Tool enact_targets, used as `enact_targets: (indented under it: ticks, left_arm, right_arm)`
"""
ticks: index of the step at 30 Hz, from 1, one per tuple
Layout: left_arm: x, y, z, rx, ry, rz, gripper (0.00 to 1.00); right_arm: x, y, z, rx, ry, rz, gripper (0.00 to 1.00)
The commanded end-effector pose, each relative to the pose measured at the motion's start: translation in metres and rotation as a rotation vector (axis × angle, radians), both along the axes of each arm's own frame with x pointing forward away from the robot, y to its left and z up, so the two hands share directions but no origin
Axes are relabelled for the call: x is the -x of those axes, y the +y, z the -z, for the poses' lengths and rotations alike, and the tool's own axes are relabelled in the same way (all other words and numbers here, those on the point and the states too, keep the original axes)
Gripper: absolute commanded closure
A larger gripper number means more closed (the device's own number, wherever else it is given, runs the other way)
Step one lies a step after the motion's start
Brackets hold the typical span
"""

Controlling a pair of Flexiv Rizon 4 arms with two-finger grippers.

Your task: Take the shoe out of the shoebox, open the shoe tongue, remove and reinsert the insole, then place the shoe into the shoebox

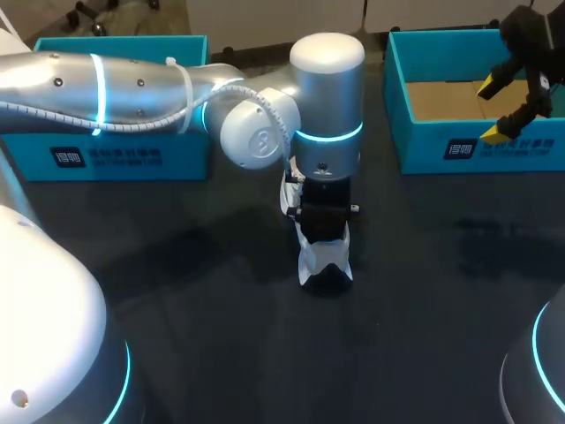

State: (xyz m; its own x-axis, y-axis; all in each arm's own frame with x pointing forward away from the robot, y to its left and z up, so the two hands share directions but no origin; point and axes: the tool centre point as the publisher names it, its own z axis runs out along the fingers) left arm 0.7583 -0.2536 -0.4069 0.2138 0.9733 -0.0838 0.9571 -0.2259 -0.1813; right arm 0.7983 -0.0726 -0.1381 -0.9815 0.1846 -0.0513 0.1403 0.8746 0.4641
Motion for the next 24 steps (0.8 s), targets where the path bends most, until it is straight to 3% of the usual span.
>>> enact_targets:
  ticks: [1, 10, 24]
  left_arm:
    - [0.0, 0.003, 0.0, 0.002, -0.032, -0.004, 1.0]
    - [-0.005, 0.015, -0.027, -0.008, -0.179, -0.012, 1.0]
    - [-0.027, 0.018, -0.047, 0.017, -0.429, -0.012, 1.0]
  right_arm:
    - [-0.002, 0.001, 0.0, 0.004, 0.003, 0.0, 0.0]
    - [-0.002, 0.001, 0.0, 0.004, 0.003, 0.0, 0.0]
    - [-0.002, 0.001, 0.0, 0.004, 0.003, 0.0, 0.0]
